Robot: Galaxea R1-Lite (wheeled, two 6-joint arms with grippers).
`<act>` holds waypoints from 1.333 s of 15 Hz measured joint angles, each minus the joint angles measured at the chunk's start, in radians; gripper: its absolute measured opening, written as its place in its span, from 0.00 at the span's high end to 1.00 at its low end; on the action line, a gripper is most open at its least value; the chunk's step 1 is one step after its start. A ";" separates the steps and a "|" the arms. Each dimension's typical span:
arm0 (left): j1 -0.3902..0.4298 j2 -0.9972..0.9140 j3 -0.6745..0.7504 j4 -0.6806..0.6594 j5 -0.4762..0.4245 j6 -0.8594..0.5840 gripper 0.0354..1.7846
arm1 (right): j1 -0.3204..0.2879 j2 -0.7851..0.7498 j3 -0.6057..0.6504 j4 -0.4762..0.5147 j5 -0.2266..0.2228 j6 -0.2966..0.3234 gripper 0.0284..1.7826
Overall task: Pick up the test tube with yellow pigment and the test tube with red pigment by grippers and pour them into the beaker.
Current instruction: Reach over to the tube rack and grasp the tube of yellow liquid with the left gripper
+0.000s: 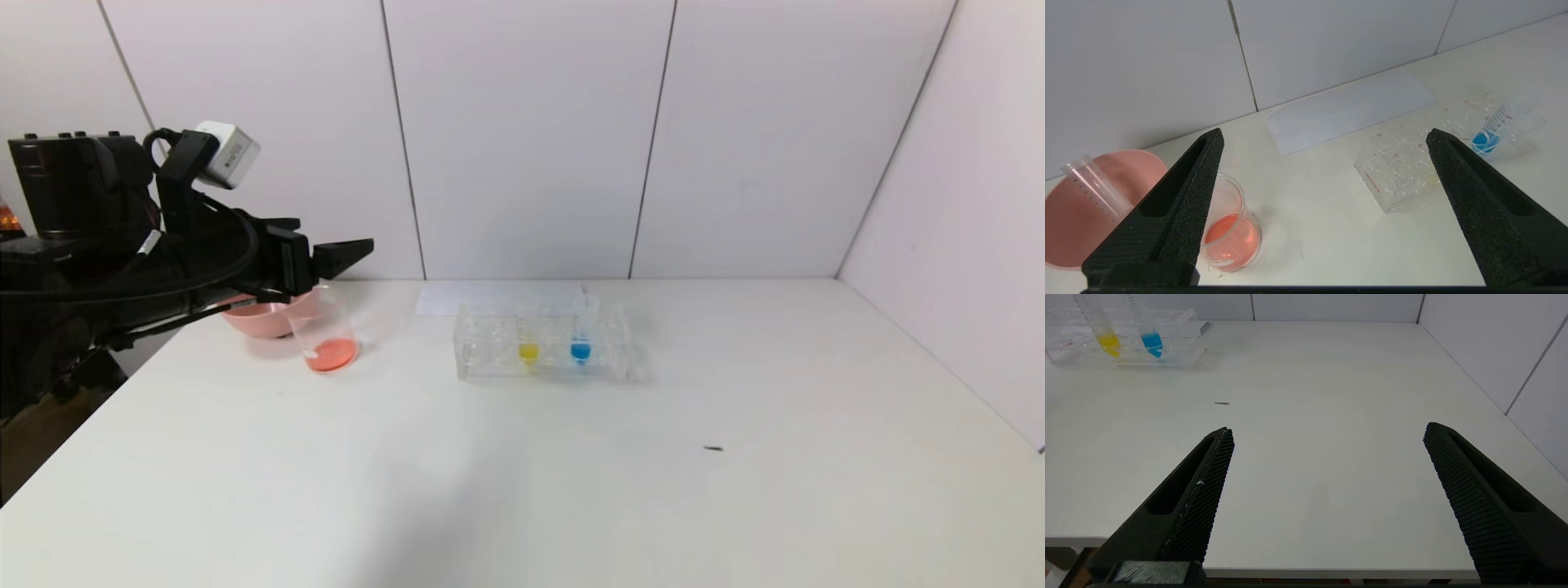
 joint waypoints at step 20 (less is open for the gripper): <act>-0.355 0.205 0.219 -0.424 0.110 -0.082 0.03 | 0.000 0.000 0.000 0.000 0.000 0.000 0.05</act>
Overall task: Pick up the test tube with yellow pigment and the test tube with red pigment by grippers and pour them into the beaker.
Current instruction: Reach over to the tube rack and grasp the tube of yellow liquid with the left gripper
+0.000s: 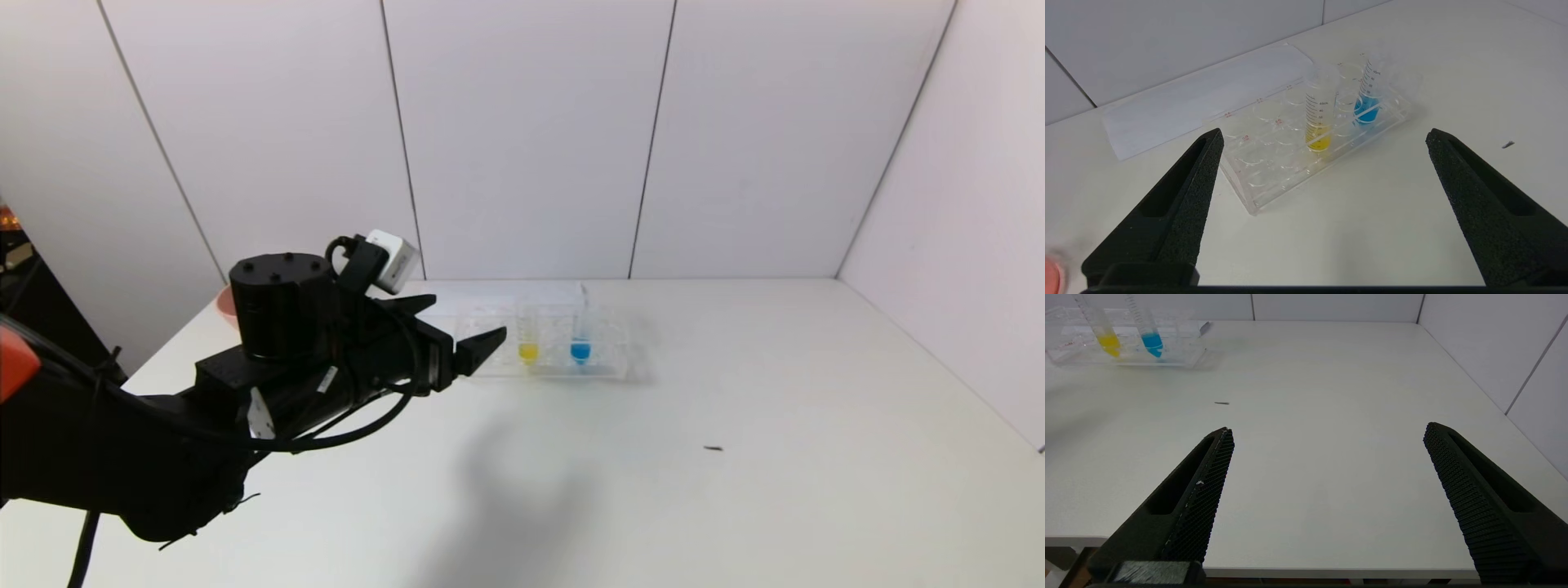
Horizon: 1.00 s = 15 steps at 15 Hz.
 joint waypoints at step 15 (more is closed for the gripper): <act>-0.101 0.237 -0.161 -0.047 0.161 0.007 0.03 | 0.000 0.000 0.000 0.000 0.000 0.000 0.05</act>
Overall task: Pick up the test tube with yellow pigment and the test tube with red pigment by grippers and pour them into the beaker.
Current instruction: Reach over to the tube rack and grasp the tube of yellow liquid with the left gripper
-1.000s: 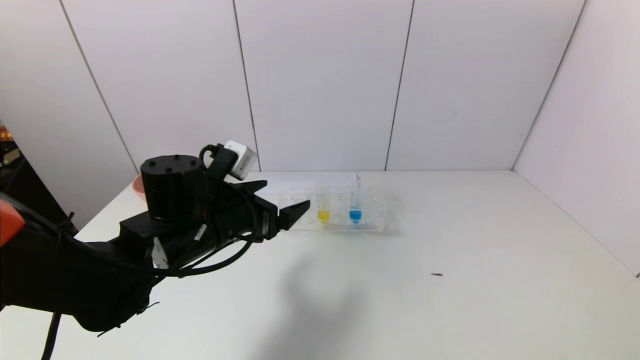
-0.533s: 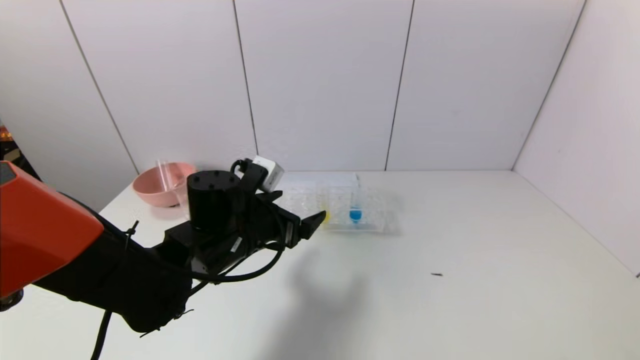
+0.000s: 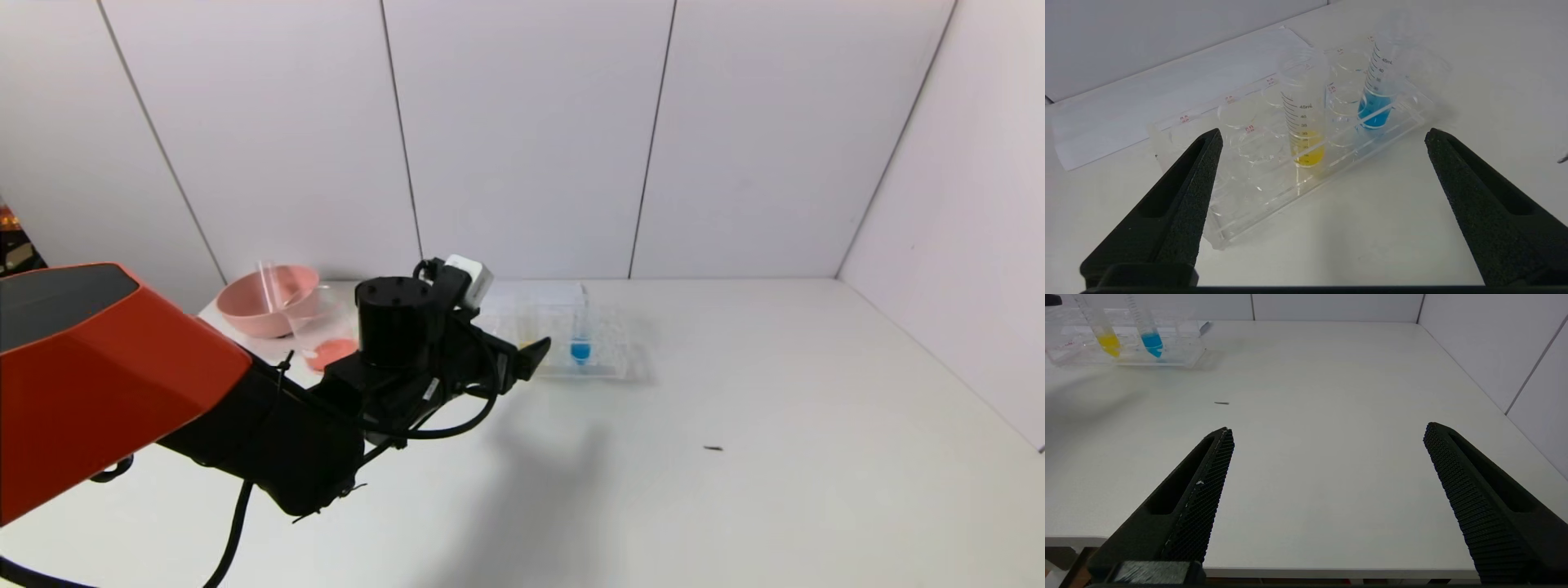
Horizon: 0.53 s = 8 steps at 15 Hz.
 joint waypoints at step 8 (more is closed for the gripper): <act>0.006 0.092 -0.138 0.044 0.041 0.002 0.03 | 0.000 0.000 0.000 0.000 0.000 0.000 0.05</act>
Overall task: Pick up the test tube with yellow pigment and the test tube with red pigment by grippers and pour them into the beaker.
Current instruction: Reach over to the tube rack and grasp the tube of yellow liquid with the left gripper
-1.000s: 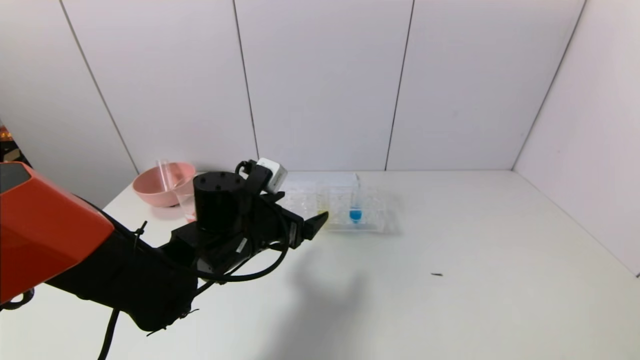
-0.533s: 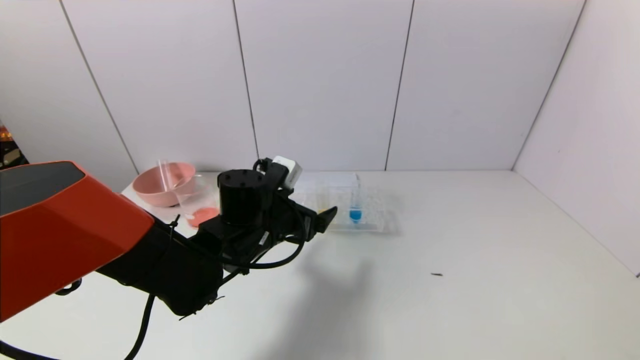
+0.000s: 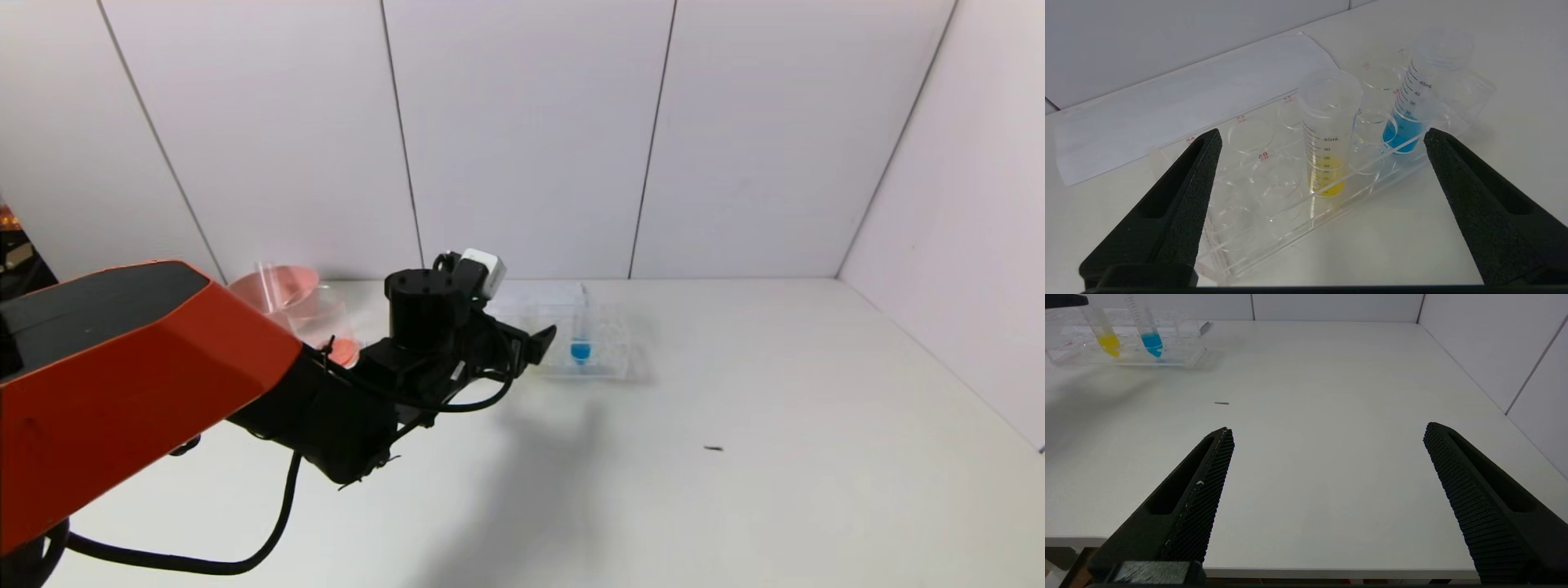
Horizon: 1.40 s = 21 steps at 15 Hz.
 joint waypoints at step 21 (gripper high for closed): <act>0.009 0.161 -0.192 0.030 0.067 -0.012 0.03 | 0.000 0.000 0.000 0.000 0.000 0.000 0.05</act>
